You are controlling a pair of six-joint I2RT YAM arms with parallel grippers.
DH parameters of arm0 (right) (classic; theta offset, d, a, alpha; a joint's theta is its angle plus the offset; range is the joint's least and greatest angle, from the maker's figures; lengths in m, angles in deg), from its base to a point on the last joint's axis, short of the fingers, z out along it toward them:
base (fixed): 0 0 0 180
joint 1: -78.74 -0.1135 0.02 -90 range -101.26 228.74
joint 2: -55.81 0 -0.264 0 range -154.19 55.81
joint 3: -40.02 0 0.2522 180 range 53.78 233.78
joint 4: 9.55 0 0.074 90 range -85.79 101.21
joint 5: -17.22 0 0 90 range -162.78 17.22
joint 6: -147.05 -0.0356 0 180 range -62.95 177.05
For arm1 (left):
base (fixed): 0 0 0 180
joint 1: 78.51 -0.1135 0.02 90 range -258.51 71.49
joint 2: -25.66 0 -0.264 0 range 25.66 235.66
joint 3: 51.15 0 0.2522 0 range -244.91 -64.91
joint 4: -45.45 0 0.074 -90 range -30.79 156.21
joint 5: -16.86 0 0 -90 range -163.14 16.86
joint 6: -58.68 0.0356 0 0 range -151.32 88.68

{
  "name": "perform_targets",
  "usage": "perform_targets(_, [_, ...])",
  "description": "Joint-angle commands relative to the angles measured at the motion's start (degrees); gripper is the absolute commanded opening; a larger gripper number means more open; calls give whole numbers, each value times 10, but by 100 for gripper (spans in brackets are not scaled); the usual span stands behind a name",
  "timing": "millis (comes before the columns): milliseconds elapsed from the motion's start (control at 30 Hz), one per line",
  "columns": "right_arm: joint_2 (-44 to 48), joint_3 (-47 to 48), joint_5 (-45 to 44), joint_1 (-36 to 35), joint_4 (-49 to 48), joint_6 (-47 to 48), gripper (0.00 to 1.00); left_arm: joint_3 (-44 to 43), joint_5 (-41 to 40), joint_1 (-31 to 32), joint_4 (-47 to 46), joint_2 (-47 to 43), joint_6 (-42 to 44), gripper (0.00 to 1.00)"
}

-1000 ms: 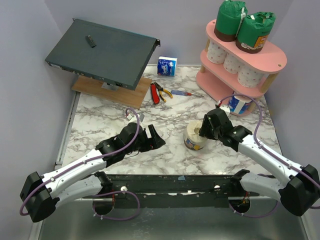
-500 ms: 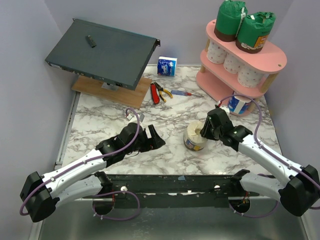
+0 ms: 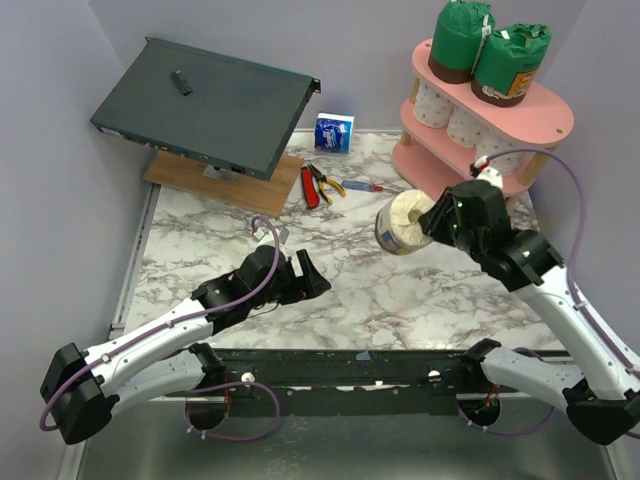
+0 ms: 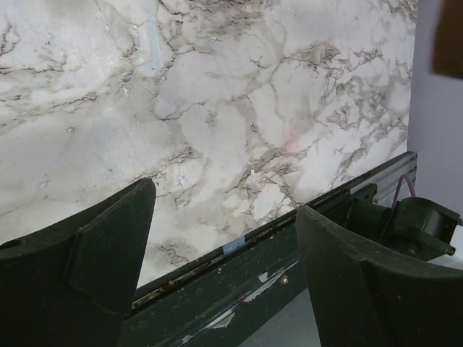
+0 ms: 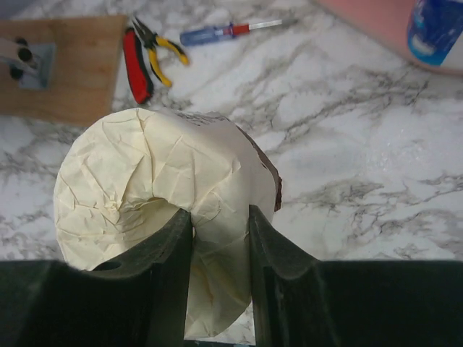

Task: Place and organize the paper towels onto the shelf
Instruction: Pick up the paper towel from the center of the board, then place the paper towel on the shelf.

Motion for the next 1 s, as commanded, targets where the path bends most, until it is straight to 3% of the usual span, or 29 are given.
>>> perform_targets(0, [6, 109, -98, 3, 66, 7, 20, 6, 2, 0, 3, -12, 6, 83])
perform_targets(433, [-38, 347, -288, 3, 92, 55, 13, -11, 9, 0, 13, -9, 24, 83])
perform_targets(967, [-191, 548, -406, 16, -45, 195, 11, -19, 31, 0, 12, 1, 39, 83])
